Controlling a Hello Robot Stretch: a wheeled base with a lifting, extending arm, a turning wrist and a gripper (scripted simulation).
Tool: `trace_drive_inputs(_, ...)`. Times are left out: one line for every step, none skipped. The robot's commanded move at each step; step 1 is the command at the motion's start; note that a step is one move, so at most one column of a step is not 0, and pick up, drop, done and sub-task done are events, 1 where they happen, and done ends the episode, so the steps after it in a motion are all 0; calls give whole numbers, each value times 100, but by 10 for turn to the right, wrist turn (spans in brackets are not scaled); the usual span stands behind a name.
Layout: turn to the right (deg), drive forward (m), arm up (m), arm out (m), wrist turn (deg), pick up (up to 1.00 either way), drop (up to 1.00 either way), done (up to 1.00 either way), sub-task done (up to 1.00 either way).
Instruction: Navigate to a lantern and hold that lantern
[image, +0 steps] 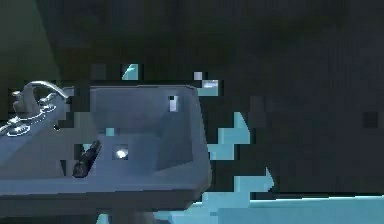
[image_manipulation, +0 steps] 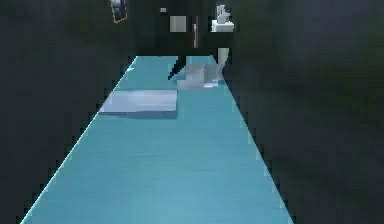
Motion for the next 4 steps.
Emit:
trace_drive_inputs(450, 0, 0, 0, 0, 0, 0, 0, 0)
trace_drive_inputs(450, 0, 0, 0, 0, 0, 0, 0, 0)
trace_drive_inputs(210, 0, 0, 0, 0, 0, 0, 0, 0)
trace_drive_inputs(0, 0, 50, 0, 0, 0, 0, 0, 0)
